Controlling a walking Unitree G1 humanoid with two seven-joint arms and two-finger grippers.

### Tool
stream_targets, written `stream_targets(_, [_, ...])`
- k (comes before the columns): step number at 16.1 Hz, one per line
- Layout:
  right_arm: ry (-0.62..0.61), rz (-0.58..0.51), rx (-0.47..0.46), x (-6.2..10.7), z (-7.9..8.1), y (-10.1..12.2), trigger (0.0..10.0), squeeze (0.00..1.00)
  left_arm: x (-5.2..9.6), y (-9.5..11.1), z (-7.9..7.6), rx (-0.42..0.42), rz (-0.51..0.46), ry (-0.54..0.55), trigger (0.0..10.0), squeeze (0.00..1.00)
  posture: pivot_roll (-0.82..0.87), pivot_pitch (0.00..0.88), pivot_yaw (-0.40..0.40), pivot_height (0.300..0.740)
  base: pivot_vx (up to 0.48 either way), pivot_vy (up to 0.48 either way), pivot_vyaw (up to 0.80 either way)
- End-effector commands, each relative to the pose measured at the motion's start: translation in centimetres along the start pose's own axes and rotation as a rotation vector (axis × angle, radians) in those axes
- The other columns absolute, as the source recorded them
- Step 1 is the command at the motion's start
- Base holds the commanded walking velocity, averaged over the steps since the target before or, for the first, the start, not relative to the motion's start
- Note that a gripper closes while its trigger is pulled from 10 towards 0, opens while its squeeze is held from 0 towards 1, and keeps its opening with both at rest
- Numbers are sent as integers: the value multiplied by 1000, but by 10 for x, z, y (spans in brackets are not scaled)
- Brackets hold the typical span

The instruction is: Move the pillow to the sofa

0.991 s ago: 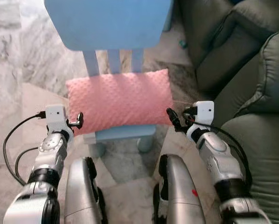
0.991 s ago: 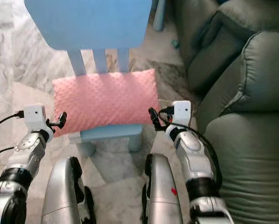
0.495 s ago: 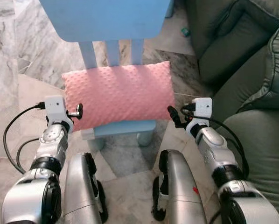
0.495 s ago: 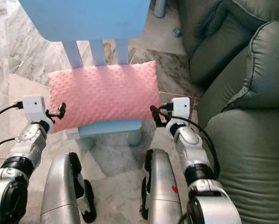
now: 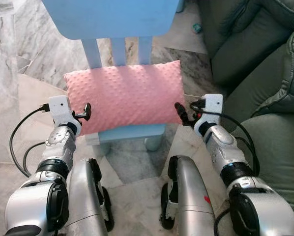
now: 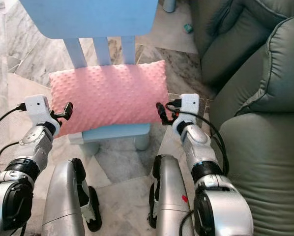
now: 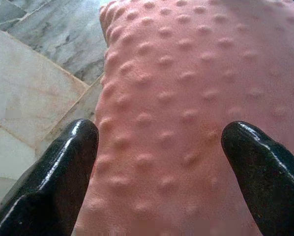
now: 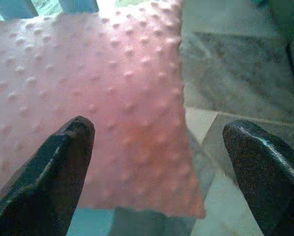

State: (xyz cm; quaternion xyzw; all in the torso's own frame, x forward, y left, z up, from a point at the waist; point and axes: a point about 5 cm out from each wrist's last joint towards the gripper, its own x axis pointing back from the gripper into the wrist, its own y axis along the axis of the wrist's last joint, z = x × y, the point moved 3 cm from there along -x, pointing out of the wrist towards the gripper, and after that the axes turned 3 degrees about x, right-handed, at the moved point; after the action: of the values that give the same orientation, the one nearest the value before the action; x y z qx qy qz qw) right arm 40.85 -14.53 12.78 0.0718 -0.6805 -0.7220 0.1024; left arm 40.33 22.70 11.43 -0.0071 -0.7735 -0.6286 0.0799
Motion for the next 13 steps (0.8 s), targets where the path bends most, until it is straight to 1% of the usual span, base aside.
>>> stream_targets(1, [-27,-30,20,10,-10,-3,10000,0,6,-13,0,0,11,-33,10000,0,-72,444,-71,555,0,0,0])
stream_targets(2, [-50,-74,25,16,-15,3,10000,0,9,-11,-3,-30,-28,-79,10000,0,-73,425,-68,555,0,0,0])
stream_targets(3, [-75,-128,16,27,-17,9,10000,0,17,-11,-1,-51,-84,-113,10000,0,-75,389,-62,555,0,0,0])
stream_targets(4, [-100,-169,9,36,-15,13,10000,0,23,-10,3,-42,-115,-108,10000,0,-74,358,-56,555,0,0,0])
stream_targets(5, [-114,-198,6,45,-10,17,10000,0,35,-12,4,-53,-146,-120,10000,0,-67,325,-47,555,0,0,0])
stream_targets(7, [-116,-194,-12,51,0,16,10000,0,44,-18,1,-52,-143,-137,10000,0,-61,290,-39,555,0,0,0])
stream_targets(8, [-113,-193,-19,50,2,17,10000,0,42,-19,1,-51,-134,-137,10000,0,-60,280,-35,551,0,0,0])
stream_targets(10, [-117,-193,-24,49,4,22,10000,0,41,-8,1,-55,-142,-129,10000,0,-56,274,-30,503,0,0,0])
stream_targets(13, [-119,-185,-25,49,4,22,10000,0,41,-7,4,-60,-137,-119,10000,0,-56,282,-28,453,0,0,0])
